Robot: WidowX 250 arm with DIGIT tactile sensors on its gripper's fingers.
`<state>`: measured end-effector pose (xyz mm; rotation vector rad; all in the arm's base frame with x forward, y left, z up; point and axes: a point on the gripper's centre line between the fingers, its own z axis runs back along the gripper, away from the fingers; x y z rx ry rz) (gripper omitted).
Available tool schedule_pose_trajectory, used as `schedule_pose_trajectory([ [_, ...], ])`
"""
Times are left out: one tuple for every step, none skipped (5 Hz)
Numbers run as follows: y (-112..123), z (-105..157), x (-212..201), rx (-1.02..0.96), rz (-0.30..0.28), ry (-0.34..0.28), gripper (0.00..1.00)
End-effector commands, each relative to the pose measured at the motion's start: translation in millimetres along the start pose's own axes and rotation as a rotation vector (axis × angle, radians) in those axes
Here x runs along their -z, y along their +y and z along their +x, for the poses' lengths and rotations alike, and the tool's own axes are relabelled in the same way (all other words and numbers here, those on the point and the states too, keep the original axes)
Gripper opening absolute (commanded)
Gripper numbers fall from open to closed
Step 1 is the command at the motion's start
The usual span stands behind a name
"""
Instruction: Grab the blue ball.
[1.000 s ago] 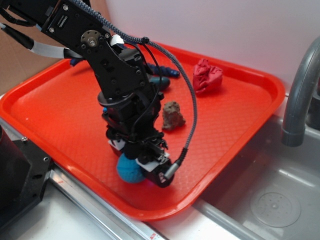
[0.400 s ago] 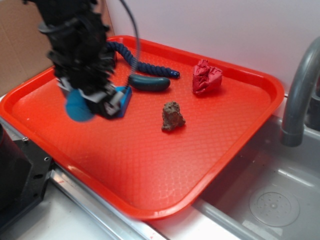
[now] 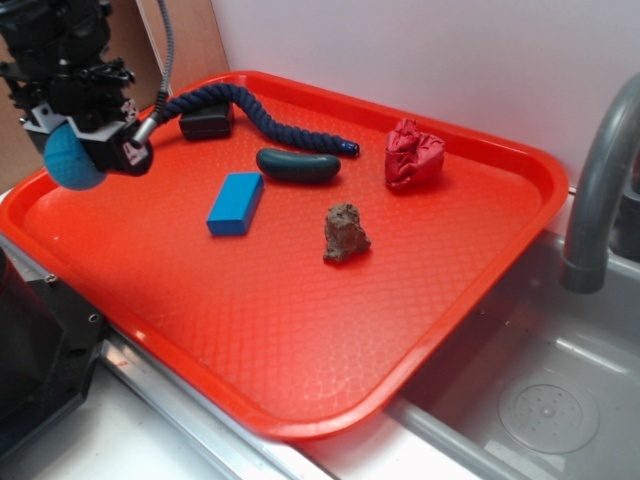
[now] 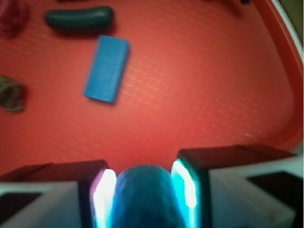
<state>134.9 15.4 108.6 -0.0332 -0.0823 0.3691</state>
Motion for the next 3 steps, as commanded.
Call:
schedule_pose_trajectory([
  [14.6,22.5,-23.4,-0.018,0.058,-0.055,0.00],
  [6.6,24.2,-13.1,-0.001,0.116,-0.041,0.00],
  [5.3,27.5,0.3,-0.017,0.133,0.013,0.00],
])
